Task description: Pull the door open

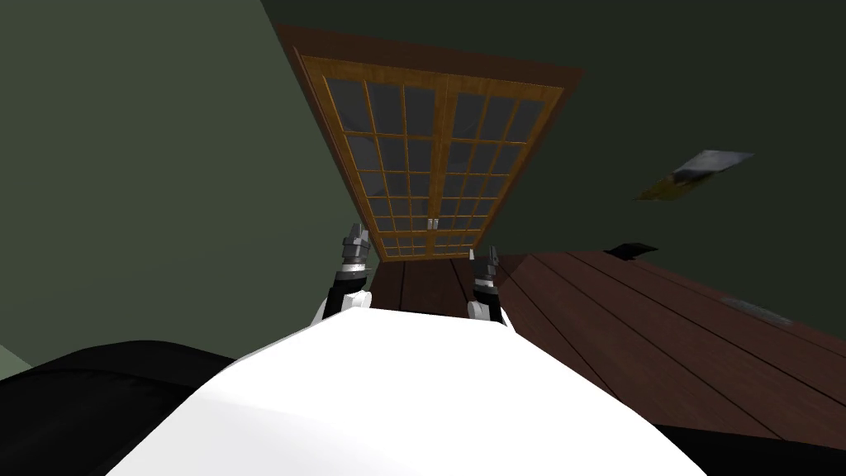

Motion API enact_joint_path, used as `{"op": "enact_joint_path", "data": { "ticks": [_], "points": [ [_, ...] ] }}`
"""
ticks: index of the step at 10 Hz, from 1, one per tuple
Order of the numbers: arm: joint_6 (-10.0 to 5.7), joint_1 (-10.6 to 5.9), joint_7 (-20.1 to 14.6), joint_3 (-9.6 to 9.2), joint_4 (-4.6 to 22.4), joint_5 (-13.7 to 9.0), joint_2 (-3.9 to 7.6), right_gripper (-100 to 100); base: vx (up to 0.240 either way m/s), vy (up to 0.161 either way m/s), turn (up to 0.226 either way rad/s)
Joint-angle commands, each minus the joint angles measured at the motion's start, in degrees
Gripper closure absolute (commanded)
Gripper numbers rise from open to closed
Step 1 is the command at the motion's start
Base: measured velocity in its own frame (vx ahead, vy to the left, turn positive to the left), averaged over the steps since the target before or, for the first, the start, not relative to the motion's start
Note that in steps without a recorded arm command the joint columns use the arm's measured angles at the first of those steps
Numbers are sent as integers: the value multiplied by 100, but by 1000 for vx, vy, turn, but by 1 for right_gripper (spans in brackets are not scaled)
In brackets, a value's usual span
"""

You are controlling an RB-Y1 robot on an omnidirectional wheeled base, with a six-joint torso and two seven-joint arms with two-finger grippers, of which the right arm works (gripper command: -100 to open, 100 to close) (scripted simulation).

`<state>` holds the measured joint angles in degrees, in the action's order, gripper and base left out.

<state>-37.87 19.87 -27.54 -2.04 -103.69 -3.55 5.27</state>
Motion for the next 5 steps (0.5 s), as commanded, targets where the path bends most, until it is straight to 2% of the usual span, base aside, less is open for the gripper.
{"op": "enact_joint_path", "data": {
  "ticks": [1,2,3,5],
  "points": [
    [-50,-49,-206,10,220,-86,25,-100,101,-4,105],
    [-70,-95,-320,17,358,-137,36,-100,92,-5,108],
    [-70,-95,-320,17,358,-137,36,-100,56,-10,41],
    [-112,-188,-554,30,642,-242,58,-100,64,-9,99]
  ]
}}
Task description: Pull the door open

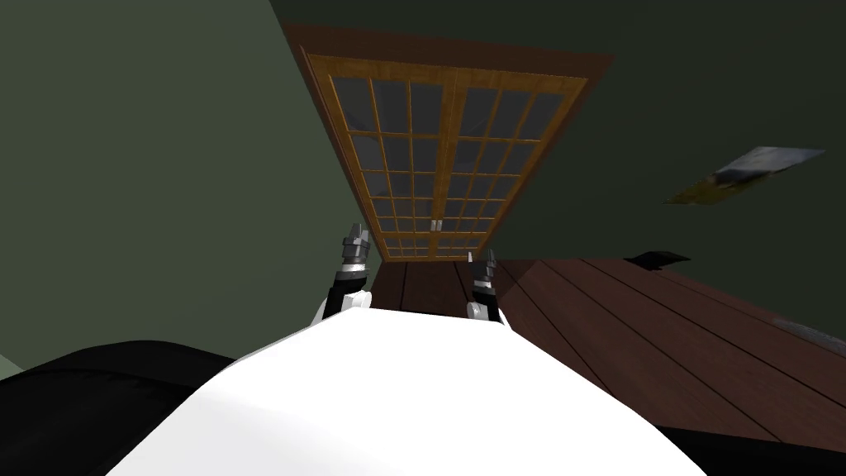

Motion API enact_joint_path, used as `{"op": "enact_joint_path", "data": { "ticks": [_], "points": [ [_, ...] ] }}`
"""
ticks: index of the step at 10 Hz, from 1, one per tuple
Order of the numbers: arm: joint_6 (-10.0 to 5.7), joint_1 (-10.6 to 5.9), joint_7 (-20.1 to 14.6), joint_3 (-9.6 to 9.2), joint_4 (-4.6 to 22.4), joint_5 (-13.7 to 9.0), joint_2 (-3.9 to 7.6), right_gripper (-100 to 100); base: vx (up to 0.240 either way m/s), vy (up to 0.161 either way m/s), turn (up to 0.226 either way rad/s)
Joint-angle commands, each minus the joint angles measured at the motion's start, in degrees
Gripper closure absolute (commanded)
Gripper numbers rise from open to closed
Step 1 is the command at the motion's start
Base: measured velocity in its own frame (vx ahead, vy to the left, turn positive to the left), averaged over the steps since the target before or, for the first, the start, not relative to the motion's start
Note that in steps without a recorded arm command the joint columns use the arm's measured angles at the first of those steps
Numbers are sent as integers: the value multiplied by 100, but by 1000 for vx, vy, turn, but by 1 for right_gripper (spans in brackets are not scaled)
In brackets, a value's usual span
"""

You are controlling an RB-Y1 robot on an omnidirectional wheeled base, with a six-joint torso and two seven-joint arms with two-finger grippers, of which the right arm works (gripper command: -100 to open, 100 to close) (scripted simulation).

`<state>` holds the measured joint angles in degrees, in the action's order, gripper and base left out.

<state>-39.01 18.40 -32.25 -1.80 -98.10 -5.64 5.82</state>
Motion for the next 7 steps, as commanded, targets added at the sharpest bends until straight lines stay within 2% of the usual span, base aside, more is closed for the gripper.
{"op": "enact_joint_path", "data": {
  "ticks": [1,7],
  "points": [
    [-21,-89,-204,13,230,-87,14,-100,98,-12,113],
    [-153,-383,-939,55,1124,-416,73,-100,102,-16,122]
  ]
}}
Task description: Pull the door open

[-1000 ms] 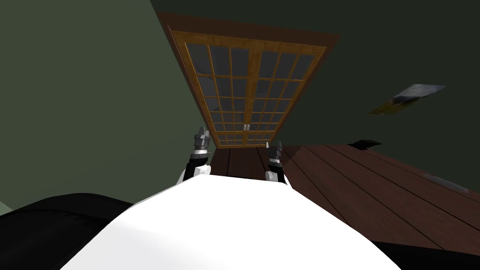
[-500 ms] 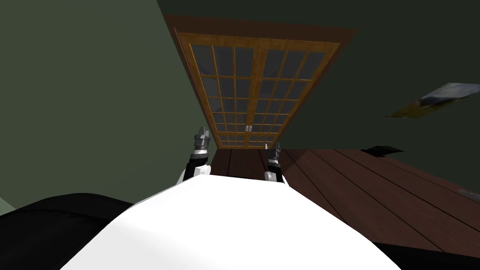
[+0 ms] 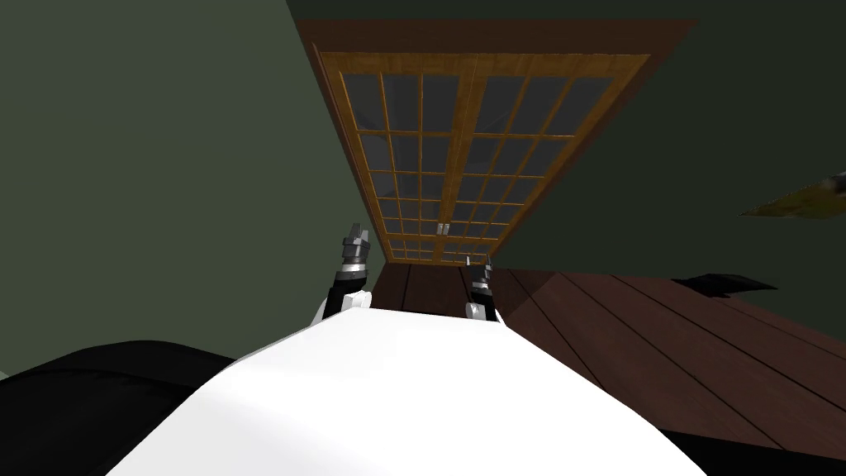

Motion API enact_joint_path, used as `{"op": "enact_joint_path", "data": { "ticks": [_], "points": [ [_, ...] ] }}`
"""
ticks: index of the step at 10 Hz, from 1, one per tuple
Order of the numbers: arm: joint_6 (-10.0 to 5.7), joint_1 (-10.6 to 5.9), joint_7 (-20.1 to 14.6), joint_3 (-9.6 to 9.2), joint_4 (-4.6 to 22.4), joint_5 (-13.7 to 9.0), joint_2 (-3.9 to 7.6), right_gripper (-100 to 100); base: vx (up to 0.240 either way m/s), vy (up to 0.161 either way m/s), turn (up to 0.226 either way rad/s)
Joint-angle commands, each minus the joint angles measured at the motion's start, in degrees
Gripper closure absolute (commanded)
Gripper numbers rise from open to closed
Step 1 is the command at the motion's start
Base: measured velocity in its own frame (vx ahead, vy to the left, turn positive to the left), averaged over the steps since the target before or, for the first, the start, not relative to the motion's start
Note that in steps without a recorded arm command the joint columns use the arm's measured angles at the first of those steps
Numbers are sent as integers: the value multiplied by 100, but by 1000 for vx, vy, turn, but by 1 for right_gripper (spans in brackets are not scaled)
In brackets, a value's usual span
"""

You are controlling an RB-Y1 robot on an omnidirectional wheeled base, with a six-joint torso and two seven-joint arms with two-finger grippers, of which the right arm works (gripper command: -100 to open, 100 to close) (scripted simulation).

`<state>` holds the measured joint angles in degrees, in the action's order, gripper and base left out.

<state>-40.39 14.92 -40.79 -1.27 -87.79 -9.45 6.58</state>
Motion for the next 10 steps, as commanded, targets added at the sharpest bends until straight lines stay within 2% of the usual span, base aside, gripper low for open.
{"op": "enact_joint_path", "data": {
  "ticks": [1,10],
  "points": [
    [-37,-85,-210,9,244,-90,7,-100,103,-33,93],
    [-237,-536,-1323,73,1592,-587,84,-100,96,-25,119]
  ]
}}
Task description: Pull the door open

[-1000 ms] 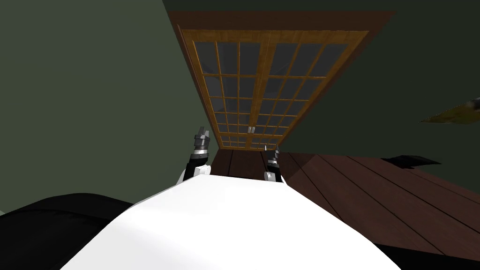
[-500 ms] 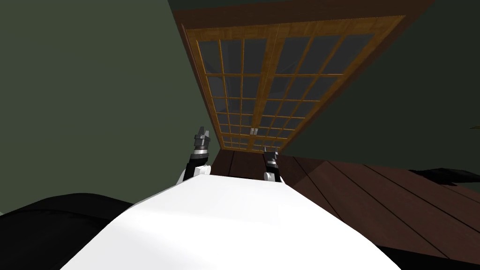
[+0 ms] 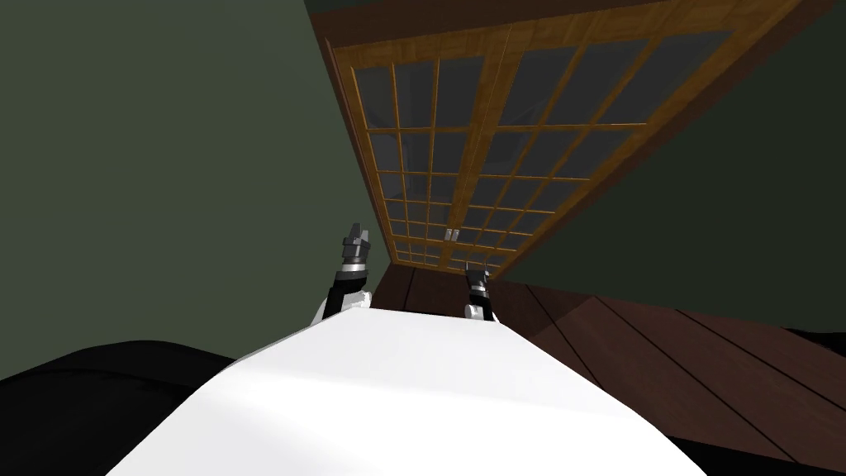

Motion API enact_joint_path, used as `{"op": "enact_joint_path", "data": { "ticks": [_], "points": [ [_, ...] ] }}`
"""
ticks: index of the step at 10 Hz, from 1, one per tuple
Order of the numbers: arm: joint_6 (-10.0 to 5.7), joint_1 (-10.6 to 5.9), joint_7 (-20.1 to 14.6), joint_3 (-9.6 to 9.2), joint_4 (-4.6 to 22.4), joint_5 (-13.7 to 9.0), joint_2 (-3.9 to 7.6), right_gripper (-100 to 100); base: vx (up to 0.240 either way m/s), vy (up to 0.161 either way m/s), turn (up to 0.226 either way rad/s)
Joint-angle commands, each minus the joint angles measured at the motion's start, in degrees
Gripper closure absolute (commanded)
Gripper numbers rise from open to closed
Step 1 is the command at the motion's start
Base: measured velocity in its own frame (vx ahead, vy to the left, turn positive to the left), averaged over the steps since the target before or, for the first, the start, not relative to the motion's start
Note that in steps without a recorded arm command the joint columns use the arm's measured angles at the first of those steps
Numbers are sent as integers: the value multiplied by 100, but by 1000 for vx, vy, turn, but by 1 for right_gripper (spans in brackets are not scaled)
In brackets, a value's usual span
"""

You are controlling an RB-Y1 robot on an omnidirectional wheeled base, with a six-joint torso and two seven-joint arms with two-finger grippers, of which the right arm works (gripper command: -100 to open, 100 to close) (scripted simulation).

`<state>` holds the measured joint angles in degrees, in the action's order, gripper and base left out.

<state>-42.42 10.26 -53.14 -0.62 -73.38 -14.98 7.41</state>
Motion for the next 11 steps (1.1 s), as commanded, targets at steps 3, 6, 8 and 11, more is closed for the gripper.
{"op": "enact_joint_path", "data": {
  "ticks": [3,6,8,11],
  "points": [
    [-78,-170,-329,22,444,-143,17,-100,69,-18,82],
    [-140,-313,-676,42,862,-298,39,-100,83,-30,117],
    [-181,-408,-903,56,1137,-400,53,-100,106,-42,107],
    [-239,-542,-1222,74,1521,-543,72,-100,92,-31,106]
  ]
}}
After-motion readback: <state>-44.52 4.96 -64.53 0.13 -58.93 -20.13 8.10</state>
